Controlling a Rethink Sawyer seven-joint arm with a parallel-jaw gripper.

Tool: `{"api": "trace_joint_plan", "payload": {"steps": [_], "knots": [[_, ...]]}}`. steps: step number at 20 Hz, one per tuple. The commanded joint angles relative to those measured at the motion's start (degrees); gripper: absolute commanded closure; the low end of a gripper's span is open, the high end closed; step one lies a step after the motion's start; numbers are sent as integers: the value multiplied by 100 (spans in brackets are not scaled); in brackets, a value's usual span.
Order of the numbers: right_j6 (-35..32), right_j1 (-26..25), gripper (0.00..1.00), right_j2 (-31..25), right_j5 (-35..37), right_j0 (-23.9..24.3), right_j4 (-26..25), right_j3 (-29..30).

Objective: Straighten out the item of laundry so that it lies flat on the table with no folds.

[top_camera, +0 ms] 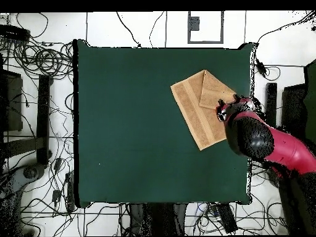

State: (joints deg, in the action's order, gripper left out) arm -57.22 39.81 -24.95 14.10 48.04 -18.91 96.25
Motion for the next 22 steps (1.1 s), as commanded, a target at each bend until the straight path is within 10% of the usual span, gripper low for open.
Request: {"api": "trace_joint_plan", "payload": {"steps": [1, 18, 19, 22], "knots": [[-1009, -600, 0, -883, -262, 1, 205, 940], [-1168, -722, 0, -984, -1284, 5, -134, 1083], [-1164, -725, 100, -986, -1318, 3, -132, 1091], [-1173, -715, 100, -979, -1332, -12, -121, 1089]]}}
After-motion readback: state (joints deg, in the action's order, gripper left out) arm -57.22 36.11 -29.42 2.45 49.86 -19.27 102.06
